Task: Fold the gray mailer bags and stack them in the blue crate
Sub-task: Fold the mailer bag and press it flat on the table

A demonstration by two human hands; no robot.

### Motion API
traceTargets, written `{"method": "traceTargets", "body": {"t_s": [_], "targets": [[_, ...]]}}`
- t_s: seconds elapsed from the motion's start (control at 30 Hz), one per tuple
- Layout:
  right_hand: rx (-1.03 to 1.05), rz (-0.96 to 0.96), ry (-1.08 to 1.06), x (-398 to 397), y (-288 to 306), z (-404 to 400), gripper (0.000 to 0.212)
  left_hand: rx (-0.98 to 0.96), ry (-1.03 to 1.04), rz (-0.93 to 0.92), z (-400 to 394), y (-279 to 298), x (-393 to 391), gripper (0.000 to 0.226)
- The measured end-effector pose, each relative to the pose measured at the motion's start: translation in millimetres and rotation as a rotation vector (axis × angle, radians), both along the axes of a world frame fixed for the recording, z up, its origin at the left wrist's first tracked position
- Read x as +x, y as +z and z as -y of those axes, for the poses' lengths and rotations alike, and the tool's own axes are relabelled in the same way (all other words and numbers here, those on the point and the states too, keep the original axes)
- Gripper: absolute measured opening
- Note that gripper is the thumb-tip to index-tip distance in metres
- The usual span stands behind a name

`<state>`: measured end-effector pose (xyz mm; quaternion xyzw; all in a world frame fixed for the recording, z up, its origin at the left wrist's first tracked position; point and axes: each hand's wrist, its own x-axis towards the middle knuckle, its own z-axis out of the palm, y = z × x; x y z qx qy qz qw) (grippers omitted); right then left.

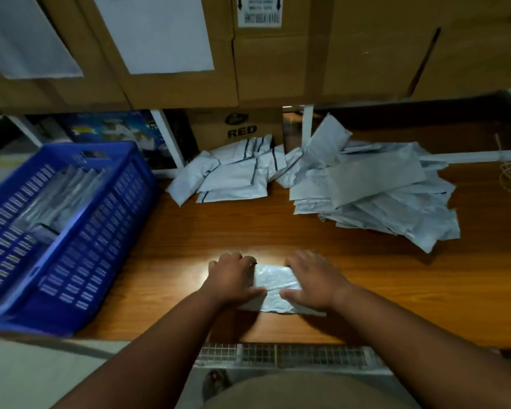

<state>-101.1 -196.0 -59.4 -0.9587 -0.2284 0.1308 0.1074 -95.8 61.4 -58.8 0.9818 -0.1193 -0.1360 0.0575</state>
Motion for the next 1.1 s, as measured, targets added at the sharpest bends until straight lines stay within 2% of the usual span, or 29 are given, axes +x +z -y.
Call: {"method": "traceTargets", "body": {"t_s": [0.1, 0.23, 0.37, 0.5, 0.63, 0.7, 0.77, 0.83, 0.93, 1.0, 1.1], "targets": [[-0.011, -0.092, 0.076, 16, 28, -15, 0.057, -0.054, -0.036, -0.088, -8, 19, 7, 0.061], [0.093, -0.139, 0.173, 46, 58, -42, 0.063, -0.39, 0.122, -0.18, -32, 54, 2, 0.043], [0.131, -0.077, 0.314, 84, 104, -89, 0.041, -0.501, 0.168, -0.083, -78, 111, 2, 0.035], [0.07, -0.053, 0.398, 129, 175, -159, 0.043, -0.428, 0.194, 0.076, -135, 181, 11, 0.029], [0.06, 0.037, 0.488, 166, 249, -243, 0.031, -0.281, 0.309, 0.304, -206, 239, 21, 0.029], [0.058, 0.085, 0.54, 180, 276, -284, 0.022, -0.274, 0.368, 0.391, -244, 262, 23, 0.026], [0.053, 0.132, 0.565, 192, 296, -324, 0.022, -0.279, 0.406, 0.472, -280, 280, 22, 0.026], [0.071, 0.178, 0.586, 204, 310, -362, 0.025, -0.251, 0.446, 0.527, -313, 288, 21, 0.027], [0.059, 0.235, 0.626, 217, 320, -415, 0.019, -0.245, 0.527, 0.549, -352, 287, 20, 0.021], [0.02, 0.249, 0.65, 227, 319, -446, 0.018, -0.251, 0.587, 0.529, -373, 276, 24, 0.017], [-0.113, 0.284, 0.716, 244, 305, -486, 0.023, -0.305, 0.631, 0.422, -399, 249, 40, 0.022]]}}
